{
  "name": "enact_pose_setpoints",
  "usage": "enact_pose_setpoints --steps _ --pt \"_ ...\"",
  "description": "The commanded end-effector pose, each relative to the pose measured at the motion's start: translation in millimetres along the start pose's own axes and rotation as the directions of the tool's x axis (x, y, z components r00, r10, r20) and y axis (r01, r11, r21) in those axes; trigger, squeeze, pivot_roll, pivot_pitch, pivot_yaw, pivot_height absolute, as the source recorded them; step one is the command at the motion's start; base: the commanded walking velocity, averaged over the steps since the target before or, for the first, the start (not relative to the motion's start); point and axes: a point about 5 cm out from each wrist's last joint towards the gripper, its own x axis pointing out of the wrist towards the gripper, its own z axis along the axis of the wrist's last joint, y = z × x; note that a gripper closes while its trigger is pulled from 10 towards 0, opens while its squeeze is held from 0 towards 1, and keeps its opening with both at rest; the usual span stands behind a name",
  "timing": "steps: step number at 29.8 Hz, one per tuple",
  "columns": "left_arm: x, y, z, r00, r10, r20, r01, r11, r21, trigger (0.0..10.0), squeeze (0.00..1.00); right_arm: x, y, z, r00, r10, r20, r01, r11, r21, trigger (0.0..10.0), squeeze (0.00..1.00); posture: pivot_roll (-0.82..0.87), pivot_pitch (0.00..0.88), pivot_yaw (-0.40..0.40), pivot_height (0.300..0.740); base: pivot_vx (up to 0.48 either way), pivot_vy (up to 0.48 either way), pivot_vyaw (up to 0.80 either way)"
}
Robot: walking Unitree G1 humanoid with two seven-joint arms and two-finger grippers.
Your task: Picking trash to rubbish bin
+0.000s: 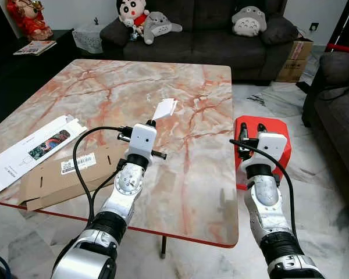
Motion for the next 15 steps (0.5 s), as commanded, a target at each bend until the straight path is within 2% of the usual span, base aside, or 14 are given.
enact_pose_setpoints --steps 1,15 --pt "0.2 1.9 3.7 1.0 0.004 0.025 -0.004 1.0 -0.007 10.0 0.0 0.3 -0.5 2.9 1.0 -0.013 0.008 0.013 1.0 0.014 10.0 0.0 0.14 0.0 0.038 0.74 0.0 0.0 0.0" --pt "1.5 2.6 4.7 1.0 0.008 0.026 -0.008 1.0 -0.007 10.0 0.0 -2.9 -7.5 0.3 0.999 -0.034 -0.003 0.034 0.999 0.009 10.0 0.0 0.14 0.0 0.041 0.74 0.0 0.0 0.0"
